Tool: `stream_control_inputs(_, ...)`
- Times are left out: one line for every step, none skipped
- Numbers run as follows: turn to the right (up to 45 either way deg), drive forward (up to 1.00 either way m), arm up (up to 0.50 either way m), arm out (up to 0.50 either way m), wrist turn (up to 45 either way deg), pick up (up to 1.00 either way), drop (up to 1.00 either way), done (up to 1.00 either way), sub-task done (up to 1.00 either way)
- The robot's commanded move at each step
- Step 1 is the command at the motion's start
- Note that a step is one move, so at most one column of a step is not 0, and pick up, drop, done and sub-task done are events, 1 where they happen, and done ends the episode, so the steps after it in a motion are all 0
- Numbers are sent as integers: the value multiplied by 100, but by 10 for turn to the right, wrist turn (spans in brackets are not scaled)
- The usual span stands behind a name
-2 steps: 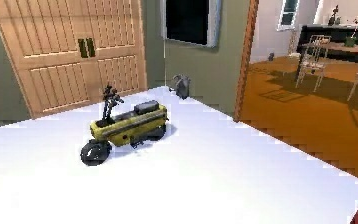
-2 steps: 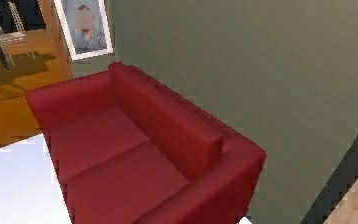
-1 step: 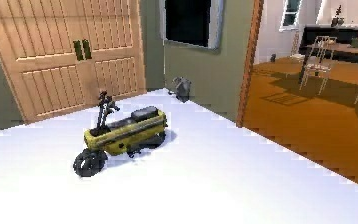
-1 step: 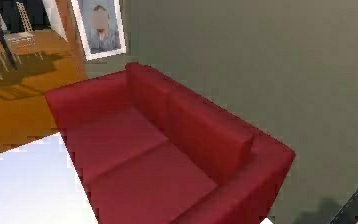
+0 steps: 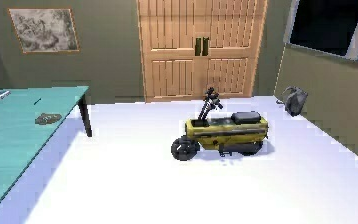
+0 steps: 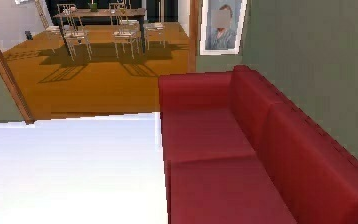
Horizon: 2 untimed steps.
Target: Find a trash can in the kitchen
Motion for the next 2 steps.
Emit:
stream_control_inputs(0,45,0,0,0,0,0,0,0)
stream_control_inputs(450,0,0,0,0,0,0,0,0)
